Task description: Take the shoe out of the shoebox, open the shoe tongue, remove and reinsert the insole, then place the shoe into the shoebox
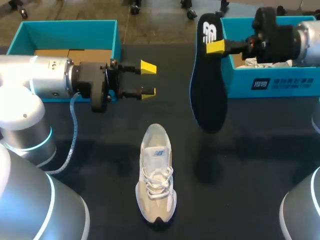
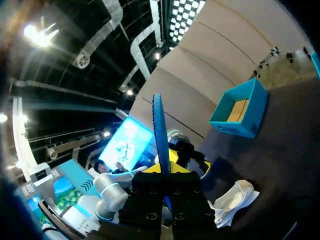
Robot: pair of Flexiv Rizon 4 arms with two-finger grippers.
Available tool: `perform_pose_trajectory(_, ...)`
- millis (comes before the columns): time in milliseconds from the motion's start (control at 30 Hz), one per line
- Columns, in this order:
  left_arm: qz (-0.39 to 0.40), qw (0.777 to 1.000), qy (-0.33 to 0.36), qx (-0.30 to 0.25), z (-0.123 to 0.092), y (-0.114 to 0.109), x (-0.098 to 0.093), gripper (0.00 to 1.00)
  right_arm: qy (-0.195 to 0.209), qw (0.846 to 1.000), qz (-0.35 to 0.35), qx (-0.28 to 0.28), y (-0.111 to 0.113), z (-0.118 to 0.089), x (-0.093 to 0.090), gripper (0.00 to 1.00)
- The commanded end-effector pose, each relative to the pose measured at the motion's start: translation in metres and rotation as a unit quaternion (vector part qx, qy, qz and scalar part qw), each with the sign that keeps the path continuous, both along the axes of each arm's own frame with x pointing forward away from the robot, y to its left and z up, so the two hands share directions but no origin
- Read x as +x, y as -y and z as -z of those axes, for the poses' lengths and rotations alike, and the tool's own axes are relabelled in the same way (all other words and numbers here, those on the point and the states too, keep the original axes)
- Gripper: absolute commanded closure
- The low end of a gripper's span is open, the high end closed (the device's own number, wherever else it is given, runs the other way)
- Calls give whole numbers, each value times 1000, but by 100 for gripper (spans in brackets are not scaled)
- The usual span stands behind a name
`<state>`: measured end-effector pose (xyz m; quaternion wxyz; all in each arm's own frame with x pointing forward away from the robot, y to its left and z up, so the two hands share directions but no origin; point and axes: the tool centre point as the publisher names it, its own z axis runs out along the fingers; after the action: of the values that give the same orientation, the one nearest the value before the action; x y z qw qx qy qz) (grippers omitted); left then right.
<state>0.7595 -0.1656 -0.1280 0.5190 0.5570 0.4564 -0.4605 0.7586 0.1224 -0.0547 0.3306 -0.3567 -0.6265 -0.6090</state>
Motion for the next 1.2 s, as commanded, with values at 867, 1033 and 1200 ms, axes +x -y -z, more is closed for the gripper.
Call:
perform_pose_trajectory(867,20,999,16,-20,-9,14,-9,0,-120,992,38,-12,-13,48,34,100)
perform_pose_trajectory(1033,18,999,32,-11,-10,14,-9,0,-120,992,38,-12,-13,48,34,100)
perform_pose_trajectory(1200,13,999,29,-13,-7,17,-7,0,-120,992,38,-12,-13,48,34,100)
